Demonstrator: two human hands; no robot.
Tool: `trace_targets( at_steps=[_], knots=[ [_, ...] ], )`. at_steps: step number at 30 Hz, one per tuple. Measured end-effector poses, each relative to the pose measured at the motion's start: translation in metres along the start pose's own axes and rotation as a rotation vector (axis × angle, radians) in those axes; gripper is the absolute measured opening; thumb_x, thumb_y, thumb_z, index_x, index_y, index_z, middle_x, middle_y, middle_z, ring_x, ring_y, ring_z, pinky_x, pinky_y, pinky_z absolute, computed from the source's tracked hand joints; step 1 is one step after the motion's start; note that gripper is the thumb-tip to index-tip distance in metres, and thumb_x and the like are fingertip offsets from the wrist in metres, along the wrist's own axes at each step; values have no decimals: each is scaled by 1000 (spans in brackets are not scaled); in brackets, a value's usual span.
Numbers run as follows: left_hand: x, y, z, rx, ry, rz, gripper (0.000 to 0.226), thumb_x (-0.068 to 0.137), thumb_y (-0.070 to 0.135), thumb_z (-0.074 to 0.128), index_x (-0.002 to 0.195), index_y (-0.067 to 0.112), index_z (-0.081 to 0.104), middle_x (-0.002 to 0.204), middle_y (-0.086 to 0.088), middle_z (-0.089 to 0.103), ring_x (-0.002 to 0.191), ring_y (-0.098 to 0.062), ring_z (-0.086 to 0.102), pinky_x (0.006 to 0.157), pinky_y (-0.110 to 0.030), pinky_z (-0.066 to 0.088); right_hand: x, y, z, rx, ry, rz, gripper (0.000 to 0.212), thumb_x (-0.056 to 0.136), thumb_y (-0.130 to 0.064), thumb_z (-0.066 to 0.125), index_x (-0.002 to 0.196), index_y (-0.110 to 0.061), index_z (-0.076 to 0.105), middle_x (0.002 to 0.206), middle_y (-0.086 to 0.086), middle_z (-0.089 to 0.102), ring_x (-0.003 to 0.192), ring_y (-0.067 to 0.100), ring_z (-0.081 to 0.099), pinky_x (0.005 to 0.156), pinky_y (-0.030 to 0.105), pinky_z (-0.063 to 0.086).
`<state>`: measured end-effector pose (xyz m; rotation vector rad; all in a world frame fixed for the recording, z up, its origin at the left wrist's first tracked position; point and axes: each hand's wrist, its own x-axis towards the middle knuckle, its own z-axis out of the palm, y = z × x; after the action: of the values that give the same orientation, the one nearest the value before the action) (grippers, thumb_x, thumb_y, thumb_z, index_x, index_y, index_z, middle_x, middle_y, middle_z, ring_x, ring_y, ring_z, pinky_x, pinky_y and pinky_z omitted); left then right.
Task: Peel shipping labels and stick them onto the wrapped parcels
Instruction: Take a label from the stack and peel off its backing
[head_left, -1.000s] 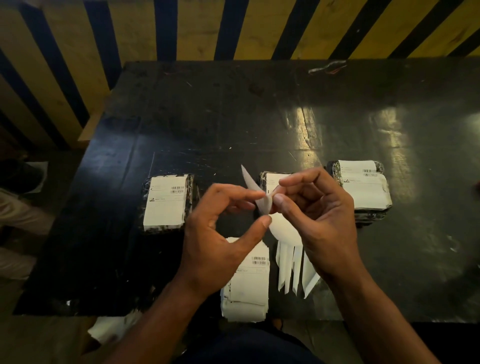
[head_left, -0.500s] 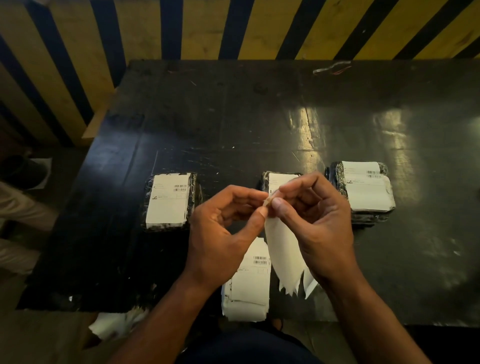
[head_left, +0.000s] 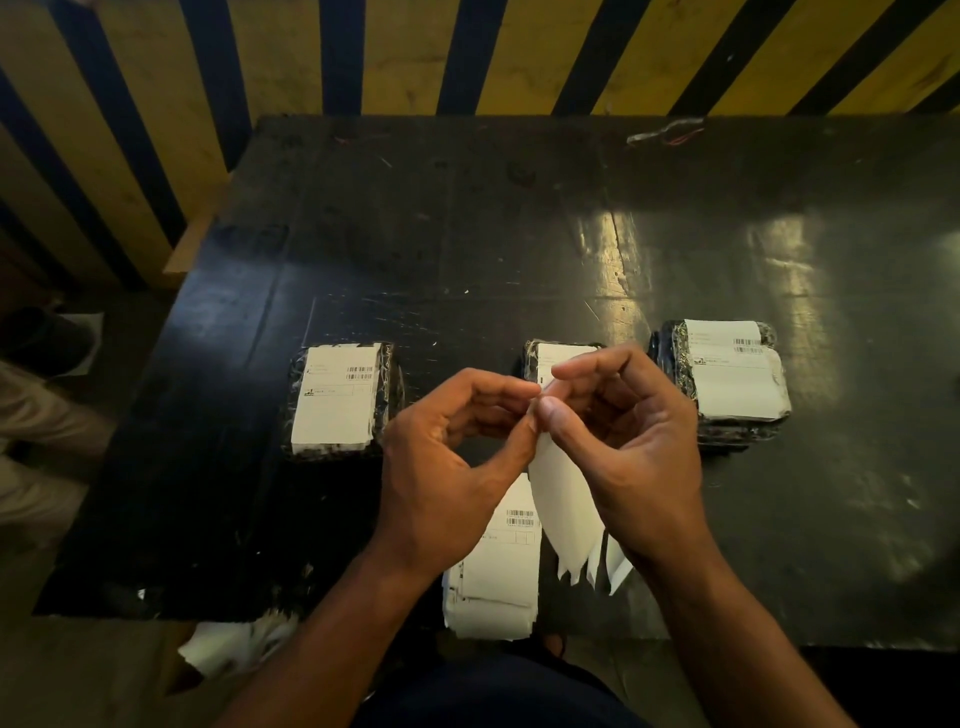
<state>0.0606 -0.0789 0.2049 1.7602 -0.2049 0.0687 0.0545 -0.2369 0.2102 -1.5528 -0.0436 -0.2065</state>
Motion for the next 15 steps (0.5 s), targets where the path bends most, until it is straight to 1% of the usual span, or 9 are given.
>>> trace_targets(
  at_steps=[4, 9, 11, 13, 15],
  knots=[
    [0, 1, 0, -17, -20, -13, 29, 90, 28, 73, 113, 12, 72, 105, 4, 77, 97, -16, 76, 80, -28, 63, 1, 1, 0, -3, -5, 2, 14, 86, -5, 74, 97, -9, 66, 88, 6, 70, 81, 23, 70, 75, 31, 61],
    [1, 1, 0, -75, 1, -48, 21, 90, 21, 71, 109, 14, 72, 101, 5, 77, 95, -12, 76, 79, -20, 60, 3, 2, 1, -26, -43, -7, 15, 87, 6, 74, 92, -5, 65, 85, 7, 68, 77, 25, 66, 72, 29, 58],
    [1, 0, 0, -55, 40, -43, 20, 90, 13, 73, 110, 15, 71, 100, 7, 77, 94, -9, 76, 77, -18, 60, 3, 4, 2, -24, -36, -15, 14, 87, 4, 74, 90, -4, 63, 84, 9, 67, 76, 27, 65, 72, 29, 57],
    [2, -3, 0, -30, 105, -37, 21, 91, 9, 73, 110, 16, 69, 100, 7, 75, 94, -6, 75, 75, -18, 61, 4, 7, 2, -44, -12, -13, 12, 84, -1, 72, 89, -7, 63, 84, 7, 67, 78, 26, 65, 73, 32, 59],
    [3, -6, 0, -33, 160, -39, 18, 92, 10, 71, 108, 17, 69, 103, 5, 74, 98, -9, 75, 75, -24, 63, 3, 10, 2, -55, 27, -3, 10, 83, -3, 68, 88, -9, 63, 85, 8, 66, 80, 29, 65, 75, 42, 61]
  ],
)
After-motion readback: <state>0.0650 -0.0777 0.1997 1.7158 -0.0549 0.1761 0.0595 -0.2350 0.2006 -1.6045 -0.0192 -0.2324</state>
